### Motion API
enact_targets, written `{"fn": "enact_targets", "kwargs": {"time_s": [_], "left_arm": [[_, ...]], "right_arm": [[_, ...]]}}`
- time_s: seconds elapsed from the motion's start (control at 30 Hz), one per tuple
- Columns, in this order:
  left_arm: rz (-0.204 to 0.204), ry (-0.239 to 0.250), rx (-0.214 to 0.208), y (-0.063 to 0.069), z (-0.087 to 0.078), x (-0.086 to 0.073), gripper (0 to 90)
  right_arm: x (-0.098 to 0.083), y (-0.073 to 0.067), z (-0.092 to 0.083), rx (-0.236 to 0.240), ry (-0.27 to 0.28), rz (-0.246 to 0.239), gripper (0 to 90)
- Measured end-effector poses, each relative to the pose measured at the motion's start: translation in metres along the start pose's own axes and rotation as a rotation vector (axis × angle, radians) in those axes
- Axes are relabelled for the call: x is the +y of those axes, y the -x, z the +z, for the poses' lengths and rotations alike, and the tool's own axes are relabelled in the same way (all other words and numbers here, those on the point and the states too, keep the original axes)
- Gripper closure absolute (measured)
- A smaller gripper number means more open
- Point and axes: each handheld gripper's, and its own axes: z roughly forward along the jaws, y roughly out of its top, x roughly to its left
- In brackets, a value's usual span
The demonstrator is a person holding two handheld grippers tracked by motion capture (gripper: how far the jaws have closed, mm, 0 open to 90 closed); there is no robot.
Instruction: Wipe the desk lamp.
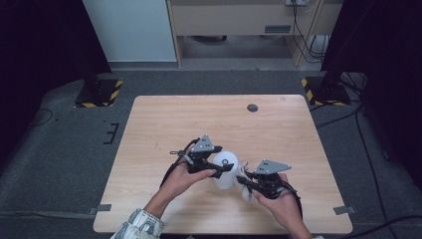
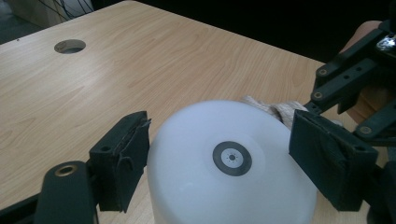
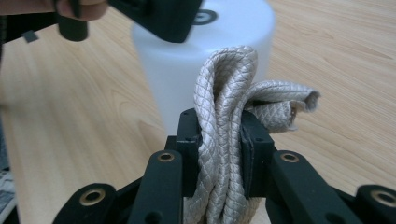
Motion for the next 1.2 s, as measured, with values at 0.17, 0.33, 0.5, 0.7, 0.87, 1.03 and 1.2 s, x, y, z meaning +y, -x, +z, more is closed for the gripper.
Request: {"fn": "enact_targets", "kwargs": {"time_s": [0.17,0.33,0.5,0.7,0.87,1.03,1.2], "left_arm": [[-0.006,0.002,0.001,-0.001,0.0,0.0,19.9],[-0.008,0.003,0.0,-0.001,-0.001,-0.001,19.9],[-0.008,0.003,-0.003,-0.002,-0.001,-0.001,20.0],[-0.009,0.004,-0.005,-0.002,-0.001,-0.001,20.0],[-0.011,0.004,-0.009,-0.003,-0.001,-0.001,20.0],[-0.011,0.003,-0.009,-0.003,-0.001,-0.001,20.0],[-0.01,0.001,-0.014,-0.004,-0.001,-0.002,20.0]], "right_arm": [[-0.002,-0.008,0.005,0.033,-0.019,-0.029,73.6],[-0.004,-0.017,0.011,0.067,-0.043,-0.061,73.7],[0.001,-0.026,0.012,0.114,-0.004,-0.09,73.7],[-0.004,-0.029,0.026,0.127,-0.053,-0.102,73.7],[-0.008,-0.029,0.034,0.126,-0.092,-0.107,73.8],[0.002,-0.031,0.021,0.128,-0.015,-0.113,73.8],[0.002,-0.029,0.022,0.141,-0.014,-0.097,73.9]]}}
